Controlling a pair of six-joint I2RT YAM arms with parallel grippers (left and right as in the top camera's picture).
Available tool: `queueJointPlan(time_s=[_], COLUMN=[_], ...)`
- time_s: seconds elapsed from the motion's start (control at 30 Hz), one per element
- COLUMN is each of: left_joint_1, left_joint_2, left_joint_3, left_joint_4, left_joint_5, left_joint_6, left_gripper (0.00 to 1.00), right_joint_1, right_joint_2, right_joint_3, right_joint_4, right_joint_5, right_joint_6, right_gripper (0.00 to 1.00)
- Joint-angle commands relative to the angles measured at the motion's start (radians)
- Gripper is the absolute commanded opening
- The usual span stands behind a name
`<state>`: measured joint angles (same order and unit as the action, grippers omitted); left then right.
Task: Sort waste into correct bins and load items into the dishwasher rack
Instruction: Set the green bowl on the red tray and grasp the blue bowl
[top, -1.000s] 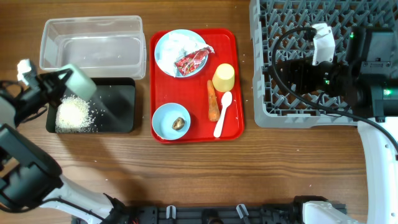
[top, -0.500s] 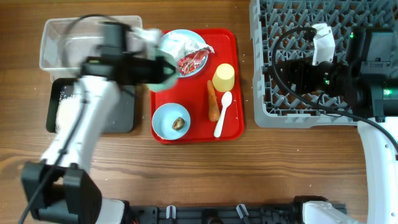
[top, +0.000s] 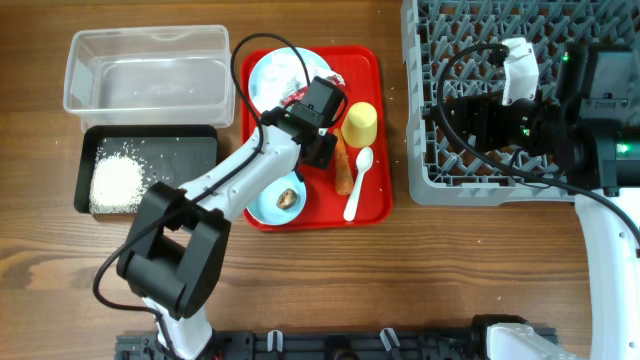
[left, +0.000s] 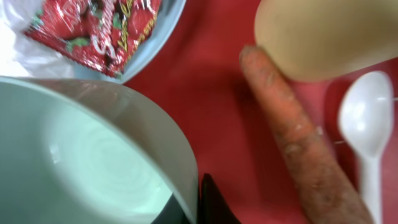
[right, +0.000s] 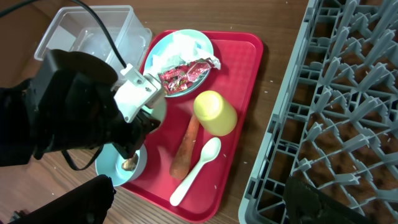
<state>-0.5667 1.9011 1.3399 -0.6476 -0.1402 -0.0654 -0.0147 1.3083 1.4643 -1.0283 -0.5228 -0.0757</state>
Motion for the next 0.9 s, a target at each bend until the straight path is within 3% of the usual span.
queueJointPlan(time_s=[0.0,0.07,0.13,0.17,0.37,0.47,0.53,0.77,0.87], left_joint_1=[0.001,0.001,0.001,0.001,0.001,0.001,-0.003,-0.049,-0.048], left_joint_2=[0.005,0.004,-0.008,-0.014,-0.059,-0.057,-0.055,-0.055,-0.055], left_joint_3=[0.003,0.003,0.023,0.042,0.162,0.162,0.157,0.044,0.002], left_joint_4=[0.001,0.0,-0.036,-0.069,-0.287,-0.374,-0.413,-0.349,-0.328], left_joint_5=[-0.034,-0.033,-0.033,-0.033,0.072,0.198,0.22,0.21,0.114], left_joint_6=[-0.003,-0.004,-0.004,-0.004,-0.085,-0.224,-0.309,-0.363,-0.418], left_gripper=[0.24,0.56,0.7,0.72,0.69,0.54,0.51,0.46,0.47], right_joint_1=[0.004,0.004,0.004,0.004,0.004,0.004,0.004,0.004,0.004], right_joint_2=[0.013,0.013,0.016,0.019,0.061,0.09,0.098,0.104,0.104], right_joint_3=[0.019,0.019,0.019,0.019,0.019,0.019,0.019,0.019,0.019], right_joint_4=[0.003,0.003,0.006,0.006,0.001,-0.004,-0.008,-0.008,-0.007], right_joint_5=[0.006,0.006,0.006,0.006,0.005,0.005,0.005,0.005,0.005], right_joint_6=[0.008,0.008,0.007,0.008,0.008,0.009,0.009,0.008,0.008], right_gripper=[0.91,0.91,0.91,0.91,0.91,0.91,0.91,0.91,0.91])
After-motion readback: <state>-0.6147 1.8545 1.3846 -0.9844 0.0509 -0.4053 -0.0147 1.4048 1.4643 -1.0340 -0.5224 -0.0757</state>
